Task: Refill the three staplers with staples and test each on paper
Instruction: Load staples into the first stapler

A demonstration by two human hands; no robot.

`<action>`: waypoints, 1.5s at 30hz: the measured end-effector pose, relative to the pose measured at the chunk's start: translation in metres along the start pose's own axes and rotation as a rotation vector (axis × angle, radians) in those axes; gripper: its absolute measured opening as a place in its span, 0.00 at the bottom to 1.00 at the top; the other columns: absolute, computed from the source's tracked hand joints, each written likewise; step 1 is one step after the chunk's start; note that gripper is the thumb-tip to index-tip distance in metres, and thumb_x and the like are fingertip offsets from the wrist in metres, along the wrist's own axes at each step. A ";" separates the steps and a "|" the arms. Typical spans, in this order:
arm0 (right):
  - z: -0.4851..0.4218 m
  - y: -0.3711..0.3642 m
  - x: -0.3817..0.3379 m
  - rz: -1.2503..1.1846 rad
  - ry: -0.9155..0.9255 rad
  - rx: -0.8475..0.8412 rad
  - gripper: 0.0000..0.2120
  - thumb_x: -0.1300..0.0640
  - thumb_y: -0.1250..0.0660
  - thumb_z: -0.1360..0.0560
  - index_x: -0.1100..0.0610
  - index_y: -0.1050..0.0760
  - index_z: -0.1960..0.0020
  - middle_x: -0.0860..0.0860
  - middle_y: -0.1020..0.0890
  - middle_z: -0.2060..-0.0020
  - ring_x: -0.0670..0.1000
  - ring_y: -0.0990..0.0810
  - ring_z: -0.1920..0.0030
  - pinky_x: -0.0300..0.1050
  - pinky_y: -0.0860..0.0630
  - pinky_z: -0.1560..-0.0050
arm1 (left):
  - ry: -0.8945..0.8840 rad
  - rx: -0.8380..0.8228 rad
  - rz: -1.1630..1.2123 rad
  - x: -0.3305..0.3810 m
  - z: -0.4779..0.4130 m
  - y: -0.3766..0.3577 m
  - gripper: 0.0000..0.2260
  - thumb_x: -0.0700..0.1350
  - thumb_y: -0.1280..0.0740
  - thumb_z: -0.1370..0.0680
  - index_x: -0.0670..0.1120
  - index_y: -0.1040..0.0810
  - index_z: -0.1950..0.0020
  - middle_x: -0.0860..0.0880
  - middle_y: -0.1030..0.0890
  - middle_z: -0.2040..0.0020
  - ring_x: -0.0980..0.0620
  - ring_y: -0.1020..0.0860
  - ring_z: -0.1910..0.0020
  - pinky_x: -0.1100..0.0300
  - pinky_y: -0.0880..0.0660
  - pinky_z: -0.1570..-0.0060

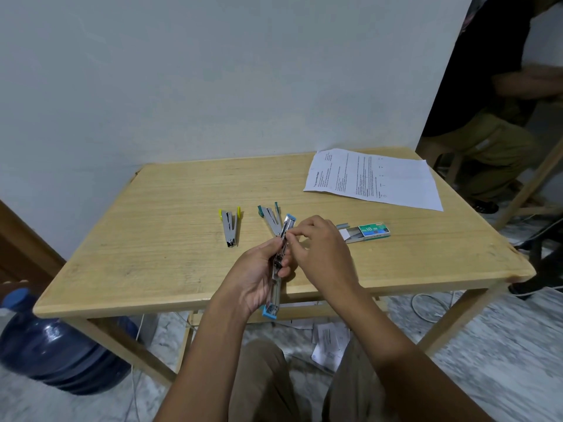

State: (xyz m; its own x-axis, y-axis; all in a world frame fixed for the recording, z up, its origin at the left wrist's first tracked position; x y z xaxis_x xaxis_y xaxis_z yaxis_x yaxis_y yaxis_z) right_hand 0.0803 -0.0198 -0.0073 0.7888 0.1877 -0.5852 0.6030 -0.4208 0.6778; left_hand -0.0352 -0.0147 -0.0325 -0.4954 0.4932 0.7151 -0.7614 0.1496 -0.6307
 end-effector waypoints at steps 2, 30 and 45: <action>0.000 -0.001 0.000 -0.017 -0.020 -0.002 0.08 0.51 0.33 0.22 0.52 0.17 0.49 0.43 0.23 0.54 0.43 0.28 0.51 0.39 0.30 0.54 | -0.002 -0.001 0.005 0.000 0.000 0.000 0.08 0.39 0.44 0.17 0.38 0.26 0.50 0.46 0.30 0.68 0.54 0.33 0.74 0.65 0.36 0.76; 0.024 0.030 -0.010 -0.224 0.189 -0.574 0.24 0.34 0.26 0.35 0.38 0.25 0.41 0.32 0.25 0.49 0.38 0.23 0.49 0.44 0.23 0.46 | -0.079 0.157 0.219 0.025 -0.004 -0.008 0.09 0.45 0.40 0.18 0.40 0.26 0.51 0.45 0.25 0.66 0.51 0.27 0.68 0.61 0.23 0.72; -0.012 0.053 -0.001 -0.684 -0.043 -0.036 0.13 0.46 0.30 0.26 0.46 0.18 0.43 0.45 0.19 0.47 0.43 0.20 0.49 0.40 0.24 0.48 | -0.117 -0.013 -0.085 0.026 0.021 -0.028 0.11 0.42 0.40 0.18 0.37 0.22 0.41 0.42 0.19 0.61 0.48 0.18 0.61 0.57 0.18 0.54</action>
State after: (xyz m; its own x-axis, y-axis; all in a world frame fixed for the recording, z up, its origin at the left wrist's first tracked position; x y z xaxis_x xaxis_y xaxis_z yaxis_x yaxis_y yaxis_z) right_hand 0.1128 -0.0320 0.0341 0.2241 0.3652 -0.9036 0.9681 -0.1903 0.1632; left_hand -0.0355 -0.0239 0.0106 -0.4749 0.3750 0.7961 -0.7977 0.1985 -0.5694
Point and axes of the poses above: each hand's wrist, its own z-axis away from the middle knuckle, its own y-axis out of the back of the hand, x = y × z, the point moved 4 cm from there along -z, towards the middle knuckle
